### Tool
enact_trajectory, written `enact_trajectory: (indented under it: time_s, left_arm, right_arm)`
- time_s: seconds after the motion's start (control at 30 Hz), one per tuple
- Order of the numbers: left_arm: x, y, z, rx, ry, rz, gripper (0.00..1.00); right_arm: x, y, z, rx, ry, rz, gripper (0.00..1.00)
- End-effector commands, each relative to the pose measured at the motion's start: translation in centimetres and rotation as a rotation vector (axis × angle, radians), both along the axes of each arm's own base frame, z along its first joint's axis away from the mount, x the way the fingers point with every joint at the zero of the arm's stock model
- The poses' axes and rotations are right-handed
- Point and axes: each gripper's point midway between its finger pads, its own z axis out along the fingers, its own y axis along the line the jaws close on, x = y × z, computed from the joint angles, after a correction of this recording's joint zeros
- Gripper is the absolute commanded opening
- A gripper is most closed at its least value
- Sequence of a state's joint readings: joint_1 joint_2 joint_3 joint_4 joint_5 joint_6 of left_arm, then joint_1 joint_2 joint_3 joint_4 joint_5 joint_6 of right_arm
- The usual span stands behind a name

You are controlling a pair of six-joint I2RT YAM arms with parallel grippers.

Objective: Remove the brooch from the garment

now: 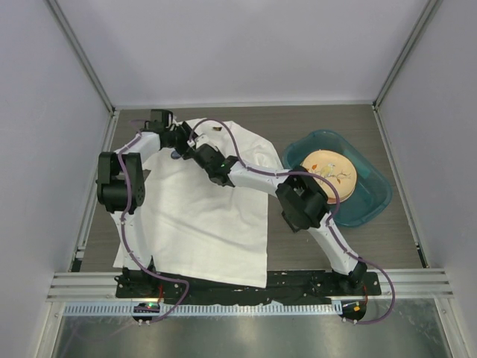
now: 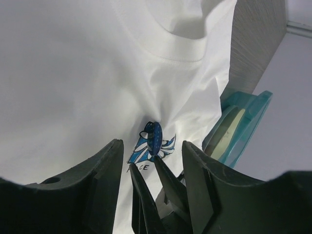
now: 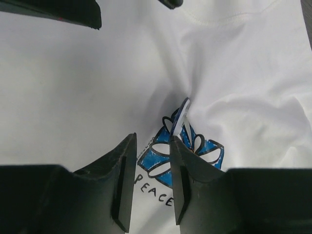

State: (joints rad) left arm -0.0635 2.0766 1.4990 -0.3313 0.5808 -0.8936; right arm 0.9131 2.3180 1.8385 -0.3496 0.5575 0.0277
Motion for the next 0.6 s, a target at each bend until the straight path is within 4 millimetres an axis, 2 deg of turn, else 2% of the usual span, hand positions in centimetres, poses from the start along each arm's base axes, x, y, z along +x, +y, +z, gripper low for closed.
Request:
enact_trajectory:
  time_s: [0.0, 0.07, 0.1, 0.2, 0.23, 0.3, 0.33, 0.37, 0.47, 0.53, 0.57]
  left_arm:
    - [0.2, -1.6, 2.4, -0.048, -0.069, -0.053, 0.55]
    - [-0.2, -2.7, 2.0, -0.056, -0.057, -0.084, 0.55]
    - [-0.3, -3.1, 2.0, -0.052, -0.054, -0.104, 0.55]
    - [-1.1, -5.1, 1.6, -0.025, -0.049, -0.176, 0.60]
    - [-1.3, -5.5, 1.4, -0.016, -0.047, -0.190, 0.61]
    - [-1.7, -6.4, 1.2, 0.024, -0.054, -0.223, 0.65]
    - [-1.8, -6.7, 1.2, 0.038, -0.061, -0.235, 0.66]
    - [-1.7, -6.8, 1.2, 0.052, -0.070, -0.241, 0.66]
    - [-1.9, -7.2, 0.5, 0.090, -0.060, -0.265, 0.66]
    - [-2.1, -7.3, -0.2, 0.100, -0.048, -0.278, 0.66]
    - [-1.8, -7.4, -0.1, 0.103, -0.054, -0.282, 0.64]
  right_arm:
    - [0.6, 1.3, 2.6, 0.120, -0.001, -0.009, 0.38]
    - [0.3, 1.2, 2.5, 0.167, 0.043, 0.002, 0.40]
    - [0.3, 1.2, 3.8, 0.205, 0.043, 0.001, 0.40]
    - [-0.1, 1.0, 4.5, 0.285, 0.087, 0.016, 0.41]
    - [0.0, 1.0, 6.0, 0.331, 0.081, 0.022, 0.41]
    - [-0.1, 0.1, 5.9, 0.385, 0.131, 0.025, 0.41]
    - [-0.1, 0.1, 7.6, 0.447, 0.124, 0.033, 0.42]
    - [-0.2, -0.5, 7.0, 0.474, 0.163, 0.039, 0.44]
    - [0.0, -1.6, 8.4, 0.564, 0.183, 0.027, 0.46]
    - [0.9, -2.9, 8.8, 0.612, 0.195, 0.004, 0.48]
    - [0.7, -2.9, 8.8, 0.638, 0.223, 0.013, 0.49]
